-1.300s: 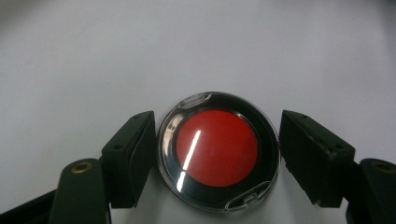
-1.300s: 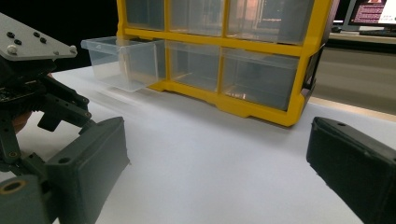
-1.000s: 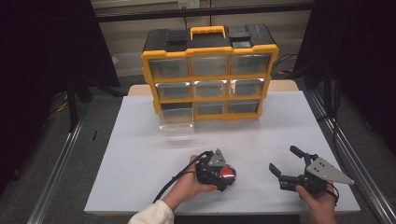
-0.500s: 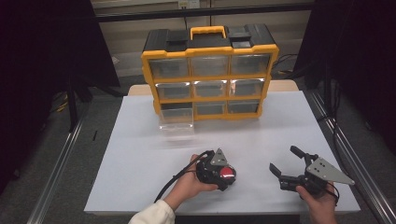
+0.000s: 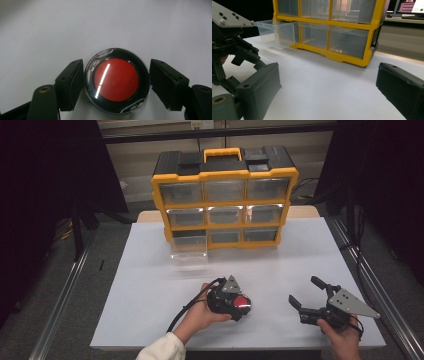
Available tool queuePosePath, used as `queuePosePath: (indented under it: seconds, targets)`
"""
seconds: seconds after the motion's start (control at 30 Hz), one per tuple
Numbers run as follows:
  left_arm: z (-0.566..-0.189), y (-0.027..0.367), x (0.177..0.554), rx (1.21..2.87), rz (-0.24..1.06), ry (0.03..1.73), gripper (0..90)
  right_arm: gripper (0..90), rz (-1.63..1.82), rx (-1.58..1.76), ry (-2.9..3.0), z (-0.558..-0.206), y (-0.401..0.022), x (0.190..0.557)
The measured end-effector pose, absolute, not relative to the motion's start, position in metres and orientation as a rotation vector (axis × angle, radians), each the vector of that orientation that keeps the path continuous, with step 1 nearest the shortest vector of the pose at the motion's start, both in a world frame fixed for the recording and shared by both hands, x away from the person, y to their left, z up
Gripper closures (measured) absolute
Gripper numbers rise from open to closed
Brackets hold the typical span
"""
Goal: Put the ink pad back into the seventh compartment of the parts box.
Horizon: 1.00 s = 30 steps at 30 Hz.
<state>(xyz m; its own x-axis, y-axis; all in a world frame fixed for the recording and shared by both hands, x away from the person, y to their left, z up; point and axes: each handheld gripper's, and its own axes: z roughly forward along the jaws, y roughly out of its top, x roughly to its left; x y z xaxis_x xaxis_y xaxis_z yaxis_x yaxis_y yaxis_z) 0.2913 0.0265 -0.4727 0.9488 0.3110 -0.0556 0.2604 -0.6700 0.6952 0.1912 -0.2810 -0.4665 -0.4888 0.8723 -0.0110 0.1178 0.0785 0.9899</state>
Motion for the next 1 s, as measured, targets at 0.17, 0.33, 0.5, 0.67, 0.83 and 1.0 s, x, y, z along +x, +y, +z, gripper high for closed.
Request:
queuePosePath:
  seconds: [0.17, 0.33, 0.5, 0.67, 0.83, 1.0]
  targets:
    - [-0.470, 0.028, 0.293, 2.284, 0.071, 0.437, 29.3, 4.9, 1.470, 0.988, 1.705, -0.466, -0.281, 0.191]
    - [-0.465, 0.031, 0.295, 2.281, 0.074, 0.452, 29.3, 4.9, 1.470, 0.988, 1.709, -0.466, -0.281, 0.191]
    - [-0.460, 0.033, 0.297, 2.280, 0.067, 0.456, 29.3, 4.9, 1.472, 0.988, 1.710, -0.467, -0.281, 0.191]
    - [-0.455, 0.036, 0.300, 2.311, 0.075, 0.443, 29.3, 4.9, 1.472, 0.988, 1.710, -0.467, -0.281, 0.191]
    - [-0.454, 0.036, 0.301, 2.296, 0.064, 0.462, 29.3, 4.9, 1.472, 0.988, 1.713, -0.466, -0.281, 0.191]
    - [-0.452, 0.037, 0.303, 2.284, 0.049, 0.463, 29.3, 4.9, 1.473, 0.990, 1.709, -0.467, -0.281, 0.191]
